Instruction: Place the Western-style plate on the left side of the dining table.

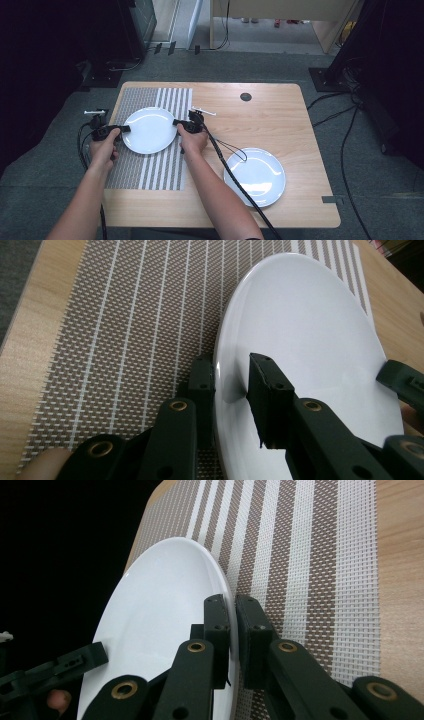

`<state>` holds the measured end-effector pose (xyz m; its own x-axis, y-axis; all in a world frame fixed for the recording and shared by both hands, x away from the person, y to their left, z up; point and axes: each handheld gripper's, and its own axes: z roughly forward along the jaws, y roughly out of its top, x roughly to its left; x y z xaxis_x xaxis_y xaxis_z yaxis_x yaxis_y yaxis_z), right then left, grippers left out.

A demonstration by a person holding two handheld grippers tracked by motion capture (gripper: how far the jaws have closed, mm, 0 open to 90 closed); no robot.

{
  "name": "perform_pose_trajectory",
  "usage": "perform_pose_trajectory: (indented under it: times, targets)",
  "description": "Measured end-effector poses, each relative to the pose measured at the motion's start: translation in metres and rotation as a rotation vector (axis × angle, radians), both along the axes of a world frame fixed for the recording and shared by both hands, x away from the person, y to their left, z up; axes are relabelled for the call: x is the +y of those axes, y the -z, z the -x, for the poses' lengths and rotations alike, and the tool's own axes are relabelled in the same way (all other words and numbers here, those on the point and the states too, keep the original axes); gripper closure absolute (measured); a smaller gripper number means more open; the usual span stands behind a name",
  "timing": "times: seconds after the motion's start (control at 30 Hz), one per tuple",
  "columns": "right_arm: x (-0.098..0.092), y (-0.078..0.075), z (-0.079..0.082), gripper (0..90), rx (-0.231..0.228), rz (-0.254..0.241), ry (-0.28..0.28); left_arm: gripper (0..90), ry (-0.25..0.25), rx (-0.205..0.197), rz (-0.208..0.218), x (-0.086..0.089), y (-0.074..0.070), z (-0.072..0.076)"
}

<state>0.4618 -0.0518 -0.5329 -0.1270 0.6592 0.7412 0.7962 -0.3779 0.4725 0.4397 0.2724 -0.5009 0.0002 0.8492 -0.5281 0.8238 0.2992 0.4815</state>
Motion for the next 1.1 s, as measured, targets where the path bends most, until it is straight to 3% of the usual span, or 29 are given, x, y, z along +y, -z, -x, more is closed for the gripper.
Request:
perform_pose_trajectory:
  times: [0.3,0.63,0.7,0.73,0.8,0.83,0.9,0.93,1.0,1.07,1.1]
  targets:
    - [0.003,0.001,0.000,85.2,-0.012,0.027,0.011,74.1,0.000,-0.001,0.006,0.001,0.001,0.000]
    - [0.003,0.002,0.001,84.5,-0.042,0.051,0.002,72.5,0.017,-0.019,-0.027,-0.002,0.001,0.000]
    - [0.003,0.001,0.001,83.9,-0.048,0.059,-0.005,69.9,0.035,-0.026,-0.051,-0.005,-0.001,0.001]
    - [0.003,-0.002,0.002,79.8,-0.073,0.111,-0.009,57.4,0.053,-0.034,-0.059,-0.007,-0.002,0.002]
    - [0.003,-0.003,0.002,77.3,-0.093,0.133,-0.006,53.1,0.060,-0.036,-0.075,-0.011,-0.004,0.003]
    - [0.001,-0.005,0.002,70.6,-0.127,0.183,-0.007,44.6,0.062,-0.037,-0.083,-0.014,-0.007,0.004]
    - [-0.001,-0.007,0.003,68.0,-0.166,0.227,-0.009,37.5,0.055,-0.062,-0.104,-0.015,-0.012,0.007]
    - [-0.001,-0.007,0.003,68.0,-0.166,0.227,-0.009,34.6,0.055,-0.062,-0.104,-0.015,-0.012,0.007]
    - [-0.004,-0.013,0.004,62.3,-0.219,0.254,-0.029,27.6,0.044,-0.081,-0.129,-0.017,-0.017,0.009]
    - [-0.006,-0.018,0.005,59.2,-0.227,0.254,-0.047,26.2,0.043,-0.110,-0.142,-0.018,-0.024,0.013]
    - [-0.009,-0.026,0.007,48.3,-0.201,0.259,-0.069,21.2,0.058,-0.142,-0.153,-0.021,-0.030,0.018]
